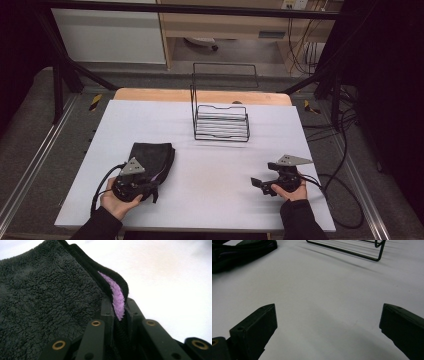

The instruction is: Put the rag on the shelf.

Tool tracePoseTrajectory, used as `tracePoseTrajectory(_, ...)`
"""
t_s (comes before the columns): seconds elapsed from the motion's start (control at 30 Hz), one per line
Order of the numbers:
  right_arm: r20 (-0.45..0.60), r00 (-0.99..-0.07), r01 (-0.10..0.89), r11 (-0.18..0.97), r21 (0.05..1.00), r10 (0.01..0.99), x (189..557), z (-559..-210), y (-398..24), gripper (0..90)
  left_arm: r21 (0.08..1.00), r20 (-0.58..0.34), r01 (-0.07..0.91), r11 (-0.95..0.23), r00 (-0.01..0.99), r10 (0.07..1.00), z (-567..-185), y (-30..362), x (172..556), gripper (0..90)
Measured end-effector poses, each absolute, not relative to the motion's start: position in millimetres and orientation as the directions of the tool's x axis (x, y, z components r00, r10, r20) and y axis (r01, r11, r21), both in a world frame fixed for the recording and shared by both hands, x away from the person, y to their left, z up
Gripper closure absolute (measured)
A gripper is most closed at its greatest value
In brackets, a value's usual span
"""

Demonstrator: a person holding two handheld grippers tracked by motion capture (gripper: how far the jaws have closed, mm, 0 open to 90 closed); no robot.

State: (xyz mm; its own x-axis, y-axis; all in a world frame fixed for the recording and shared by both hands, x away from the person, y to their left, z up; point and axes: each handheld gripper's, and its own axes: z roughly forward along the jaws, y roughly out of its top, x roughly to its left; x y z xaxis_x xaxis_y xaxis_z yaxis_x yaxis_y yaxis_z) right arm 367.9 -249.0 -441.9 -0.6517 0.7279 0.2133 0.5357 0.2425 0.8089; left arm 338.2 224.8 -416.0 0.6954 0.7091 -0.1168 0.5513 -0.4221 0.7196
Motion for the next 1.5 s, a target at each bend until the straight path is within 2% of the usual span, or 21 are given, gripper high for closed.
tracePoseTrajectory(0.23,0.212,-0.652,0.534,0.244,0.809,0.728,367.8,-441.9,-249.3,2.0,0.718,-0.132,0.530,-0.451,0.740,0.659,-415.7,207.1,327.2,79.3)
tracePoseTrajectory(0.5,0.214,-0.649,0.541,0.245,0.804,0.730,367.5,-442.3,-248.5,2.1,0.695,-0.143,0.544,-0.470,0.745,0.651,-419.6,201.3,325.5,76.4)
tracePoseTrajectory(0.6,0.215,-0.647,0.542,0.243,0.805,0.731,367.7,-442.4,-248.2,2.2,0.684,-0.157,0.553,-0.477,0.749,0.644,-420.8,200.2,326.1,67.8)
tracePoseTrajectory(0.73,0.214,-0.647,0.542,0.244,0.804,0.732,368.3,-442.7,-248.0,2.3,0.713,-0.139,0.530,-0.459,0.748,0.649,-412.2,203.6,323.5,53.6)
tracePoseTrajectory(0.77,0.214,-0.647,0.542,0.244,0.804,0.732,368.3,-442.7,-248.0,2.3,0.721,-0.134,0.525,-0.452,0.745,0.653,-409.6,206.1,323.6,53.6)
tracePoseTrajectory(0.8,0.215,-0.646,0.542,0.243,0.805,0.732,368.7,-442.8,-247.6,2.3,0.729,-0.129,0.522,-0.442,0.739,0.661,-407.4,209.0,324.2,46.6)
tracePoseTrajectory(0.87,0.222,-0.640,0.548,0.234,0.803,0.735,369.0,-442.7,-246.7,2.3,0.734,-0.119,0.526,-0.429,0.722,0.682,-404.8,216.3,327.8,40.3)
tracePoseTrajectory(0.97,0.221,-0.635,0.547,0.228,0.805,0.740,370.4,-441.6,-245.3,2.3,0.731,-0.122,0.551,-0.402,0.685,0.718,-403.3,231.1,335.9,33.5)
tracePoseTrajectory(1.1,0.212,-0.636,0.538,0.230,0.811,0.742,372.3,-438.3,-238.7,2.0,0.729,-0.123,0.582,-0.361,0.630,0.767,-404.8,253.2,344.0,29.4)
tracePoseTrajectory(1.3,0.205,-0.644,0.527,0.234,0.817,0.737,376.6,-432.6,-221.7,1.4,0.704,-0.131,0.626,-0.334,0.577,0.806,-414.9,278.5,350.9,29.4)
tracePoseTrajectory(1.47,0.194,-0.665,0.520,0.260,0.814,0.721,384.2,-427.4,-196.4,0.8,0.687,-0.136,0.653,-0.319,0.546,0.827,-420.9,289.8,351.2,35.2)
tracePoseTrajectory(1.5,0.181,-0.676,0.508,0.274,0.817,0.714,387.1,-425.2,-184.7,0.9,0.685,-0.137,0.655,-0.318,0.545,0.828,-421.5,291.6,350.9,39.7)
